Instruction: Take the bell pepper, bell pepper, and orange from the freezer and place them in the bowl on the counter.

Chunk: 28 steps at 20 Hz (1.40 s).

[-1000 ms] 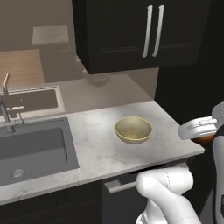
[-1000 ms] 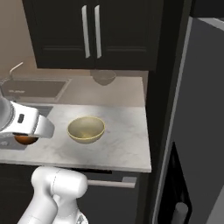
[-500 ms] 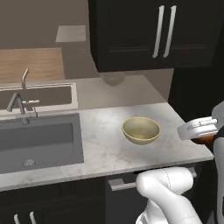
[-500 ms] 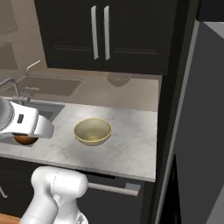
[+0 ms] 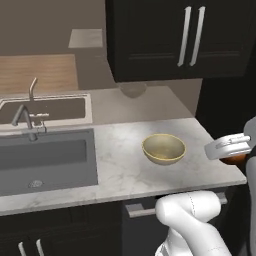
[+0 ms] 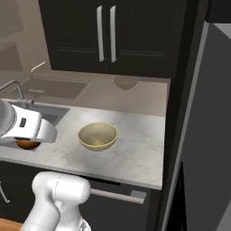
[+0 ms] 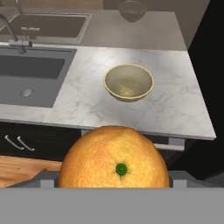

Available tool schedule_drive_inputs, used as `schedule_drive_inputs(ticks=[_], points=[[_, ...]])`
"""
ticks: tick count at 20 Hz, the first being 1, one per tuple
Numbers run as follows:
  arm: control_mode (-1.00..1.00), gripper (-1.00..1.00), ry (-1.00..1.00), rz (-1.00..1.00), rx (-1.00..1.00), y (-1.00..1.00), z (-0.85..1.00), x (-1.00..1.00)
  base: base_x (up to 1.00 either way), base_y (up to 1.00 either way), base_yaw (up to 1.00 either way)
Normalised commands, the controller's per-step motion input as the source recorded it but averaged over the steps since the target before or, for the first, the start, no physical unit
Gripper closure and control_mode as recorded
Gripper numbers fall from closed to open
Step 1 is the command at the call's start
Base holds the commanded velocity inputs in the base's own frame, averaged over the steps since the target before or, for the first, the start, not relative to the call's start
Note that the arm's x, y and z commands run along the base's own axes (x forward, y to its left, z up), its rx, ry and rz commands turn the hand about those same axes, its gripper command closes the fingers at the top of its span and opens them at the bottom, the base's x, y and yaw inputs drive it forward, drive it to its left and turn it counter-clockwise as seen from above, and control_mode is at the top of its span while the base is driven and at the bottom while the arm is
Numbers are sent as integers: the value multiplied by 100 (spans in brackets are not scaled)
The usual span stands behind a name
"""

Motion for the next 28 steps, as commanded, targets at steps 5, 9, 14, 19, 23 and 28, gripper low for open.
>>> schedule_drive_inputs(ticks=[5,9,14,19,23,28], points=[[100,100,0,0,0,0,0,0,21,0,-17],[100,100,0,0,0,0,0,0,23,1,-22],[100,100,0,0,0,0,0,0,45,9,-17],[100,100,0,0,0,0,0,0,44,0,-6],[100,100,0,0,0,0,0,0,36,0,0],[-100,100,5,0,0,2,-5,54,0,0,0]])
